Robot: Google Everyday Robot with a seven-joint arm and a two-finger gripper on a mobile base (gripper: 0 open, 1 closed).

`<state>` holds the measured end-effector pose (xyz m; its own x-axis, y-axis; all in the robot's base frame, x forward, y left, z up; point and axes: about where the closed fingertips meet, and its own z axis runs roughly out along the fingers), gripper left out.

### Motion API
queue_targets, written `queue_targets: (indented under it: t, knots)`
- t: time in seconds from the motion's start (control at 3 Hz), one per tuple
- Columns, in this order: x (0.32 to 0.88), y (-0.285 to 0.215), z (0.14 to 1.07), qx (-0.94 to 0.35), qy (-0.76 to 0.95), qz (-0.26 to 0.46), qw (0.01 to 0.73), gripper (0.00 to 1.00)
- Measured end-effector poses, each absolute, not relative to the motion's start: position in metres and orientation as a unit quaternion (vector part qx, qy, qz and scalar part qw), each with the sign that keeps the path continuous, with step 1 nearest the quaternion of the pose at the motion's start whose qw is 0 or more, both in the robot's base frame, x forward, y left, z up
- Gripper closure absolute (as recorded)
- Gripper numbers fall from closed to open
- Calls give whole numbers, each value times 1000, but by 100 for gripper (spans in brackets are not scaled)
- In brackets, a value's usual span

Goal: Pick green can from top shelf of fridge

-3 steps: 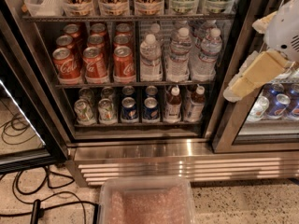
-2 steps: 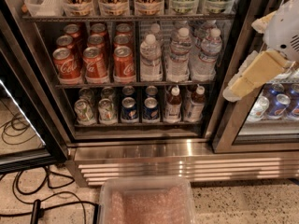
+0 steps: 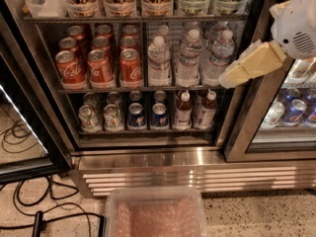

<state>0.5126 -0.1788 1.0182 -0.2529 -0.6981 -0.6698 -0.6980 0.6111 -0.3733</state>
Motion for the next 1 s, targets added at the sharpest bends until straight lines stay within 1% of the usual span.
queue_targets:
  t: [0.33, 0.67, 1.0]
  knots:
    - [533, -175, 1036, -388, 786, -3, 481, 0]
    - [545, -178, 1046, -323, 789, 9, 522, 0]
    - [552, -183, 1048, -252, 798, 43, 546, 0]
